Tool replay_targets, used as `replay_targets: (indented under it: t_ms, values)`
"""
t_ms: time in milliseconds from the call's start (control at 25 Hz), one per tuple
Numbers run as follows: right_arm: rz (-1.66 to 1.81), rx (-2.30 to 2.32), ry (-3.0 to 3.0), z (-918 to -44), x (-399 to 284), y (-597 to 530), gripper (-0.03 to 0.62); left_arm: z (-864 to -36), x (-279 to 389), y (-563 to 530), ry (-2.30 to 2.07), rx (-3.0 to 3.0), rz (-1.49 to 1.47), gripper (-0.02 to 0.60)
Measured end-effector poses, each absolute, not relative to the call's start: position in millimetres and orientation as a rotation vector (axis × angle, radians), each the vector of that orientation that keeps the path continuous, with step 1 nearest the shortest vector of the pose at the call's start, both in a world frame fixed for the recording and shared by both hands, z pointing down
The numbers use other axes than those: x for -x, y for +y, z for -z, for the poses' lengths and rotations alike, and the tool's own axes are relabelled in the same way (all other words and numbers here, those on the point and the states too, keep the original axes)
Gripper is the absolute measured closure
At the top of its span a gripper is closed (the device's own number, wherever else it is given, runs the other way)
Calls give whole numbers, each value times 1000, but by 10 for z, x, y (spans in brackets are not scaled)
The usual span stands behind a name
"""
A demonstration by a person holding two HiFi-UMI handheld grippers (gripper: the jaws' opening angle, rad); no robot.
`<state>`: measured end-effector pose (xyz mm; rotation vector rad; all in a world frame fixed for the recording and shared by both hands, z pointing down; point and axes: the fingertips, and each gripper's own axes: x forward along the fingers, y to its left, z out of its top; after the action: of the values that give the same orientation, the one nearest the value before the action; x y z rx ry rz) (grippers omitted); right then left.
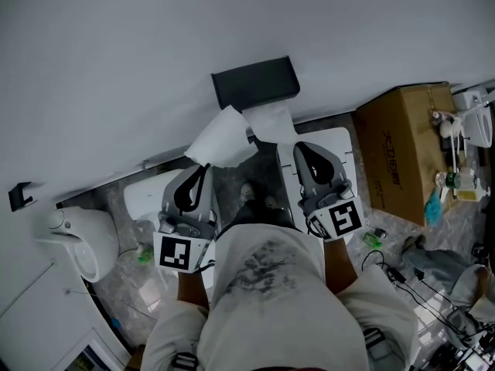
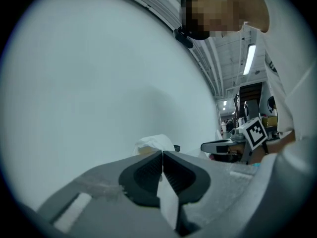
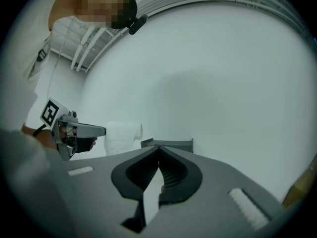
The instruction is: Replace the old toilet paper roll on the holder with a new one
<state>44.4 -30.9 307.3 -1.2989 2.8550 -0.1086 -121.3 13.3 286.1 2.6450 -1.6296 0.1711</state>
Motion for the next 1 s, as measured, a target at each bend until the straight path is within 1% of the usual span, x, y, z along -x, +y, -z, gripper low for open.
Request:
replay_targets:
  t_ms: [1000]
  values:
    - [94,1274,2879,-3067,-293,-268,594,-2893,1318,265,-1640,-2642,-187,574]
